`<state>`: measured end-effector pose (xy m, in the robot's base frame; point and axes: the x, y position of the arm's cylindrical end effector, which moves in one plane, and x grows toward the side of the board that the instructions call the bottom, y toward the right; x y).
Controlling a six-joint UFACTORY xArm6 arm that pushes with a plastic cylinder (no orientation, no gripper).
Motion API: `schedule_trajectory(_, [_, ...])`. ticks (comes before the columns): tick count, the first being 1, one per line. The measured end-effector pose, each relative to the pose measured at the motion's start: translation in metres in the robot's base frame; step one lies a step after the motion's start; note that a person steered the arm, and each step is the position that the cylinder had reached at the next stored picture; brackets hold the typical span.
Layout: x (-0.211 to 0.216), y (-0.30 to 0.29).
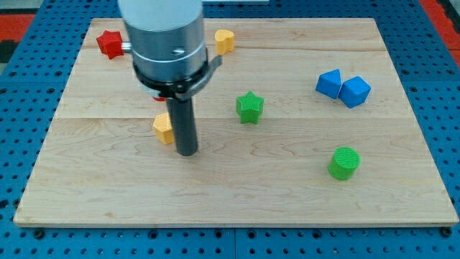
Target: Push the yellow hexagon to the right of red circle
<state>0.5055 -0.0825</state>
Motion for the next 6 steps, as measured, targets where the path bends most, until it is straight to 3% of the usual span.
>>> schedule_trajectory(1, [0.022, -0.033])
schedule_trajectory(3, [-0.054, 0.011])
schedule_trajectory(4, [-0.079, -0.029])
schedule_trajectory(5, [-0.039, -0.05])
schedule_trajectory(6, [-0.048, -0.112])
